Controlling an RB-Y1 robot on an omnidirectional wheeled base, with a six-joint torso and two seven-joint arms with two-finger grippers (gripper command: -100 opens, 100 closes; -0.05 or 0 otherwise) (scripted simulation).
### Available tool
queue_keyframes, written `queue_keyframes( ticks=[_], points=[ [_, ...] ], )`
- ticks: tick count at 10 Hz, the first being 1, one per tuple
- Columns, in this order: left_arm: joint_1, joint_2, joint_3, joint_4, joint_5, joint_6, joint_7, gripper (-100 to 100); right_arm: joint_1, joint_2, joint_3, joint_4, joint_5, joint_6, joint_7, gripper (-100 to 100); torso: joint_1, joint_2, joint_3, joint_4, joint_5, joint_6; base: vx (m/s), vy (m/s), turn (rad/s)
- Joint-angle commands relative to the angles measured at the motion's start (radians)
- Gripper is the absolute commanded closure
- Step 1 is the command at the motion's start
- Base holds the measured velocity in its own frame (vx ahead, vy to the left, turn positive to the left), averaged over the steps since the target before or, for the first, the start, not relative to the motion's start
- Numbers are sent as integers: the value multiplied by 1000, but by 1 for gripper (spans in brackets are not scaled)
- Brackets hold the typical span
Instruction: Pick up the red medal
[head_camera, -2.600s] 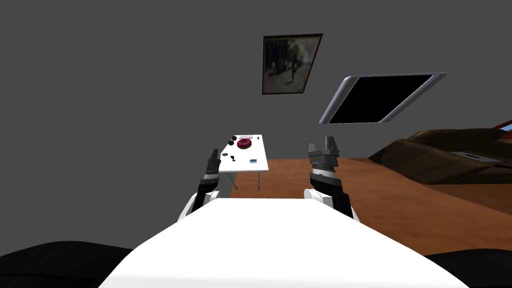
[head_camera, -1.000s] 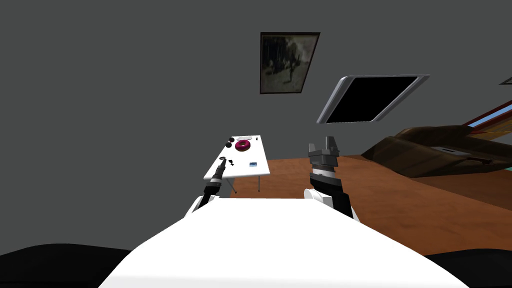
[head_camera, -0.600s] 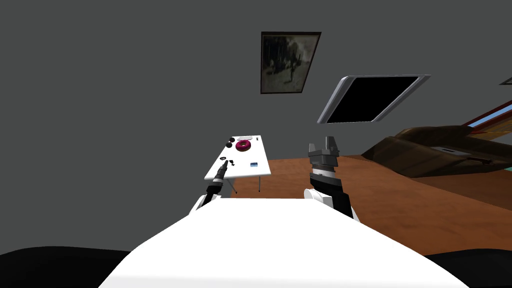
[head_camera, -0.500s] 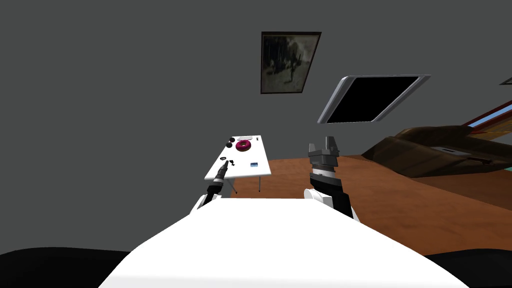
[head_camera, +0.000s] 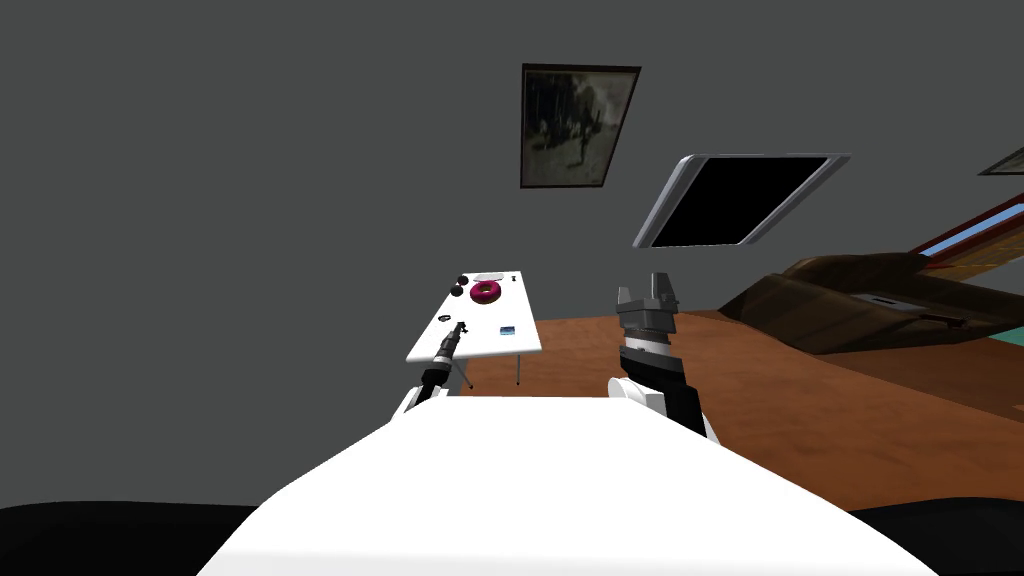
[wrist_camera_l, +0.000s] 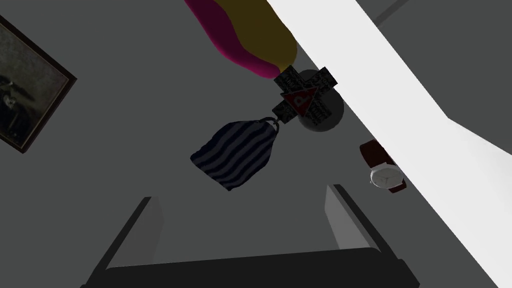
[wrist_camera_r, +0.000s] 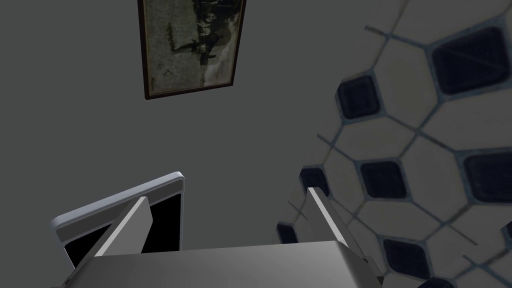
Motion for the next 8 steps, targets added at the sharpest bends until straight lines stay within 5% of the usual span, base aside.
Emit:
queue_keyframes(
  ticks=[1, 2, 3, 4, 5, 8],
  points=[
    [0, 0, 0, 0, 0, 0, 0, -100, 0, 0, 0, 0, 0, 0, 0, 0, 0, 0, 0, 0, 0, 0, 17, -29, -10],
    [-1, -1, 0, 1, -2, 1, 0, 0, 0, 0, 0, 0, 0, 0, 0, 0, 1, 1, 0, 0, 0, 0, 0, 0, 0],
    [-10, 6, 3, -17, 2, 29, 8, -100, 0, 0, 0, 0, 0, 0, 0, 0, 3, 2, 1, 0, 0, 0, 62, -4, -46],
    [-7, 1, 2, -4, 0, 11, 2, -100, 0, 0, 0, 0, 0, 0, 0, 0, 3, -1, -1, 0, 0, 0, 40, -1, -12],
    [-8, 1, 2, -5, 0, 14, 3, 100, 0, 0, 0, 0, 0, 0, 0, 0, 3, 0, 0, 0, 1, 0, 5, 0, 3],
    [-7, 1, 2, -5, 0, 13, 3, 100, 0, 0, 0, 0, 0, 0, 0, 0, 3, 1, 0, 0, 1, 1, 0, 0, 4]
  ],
)
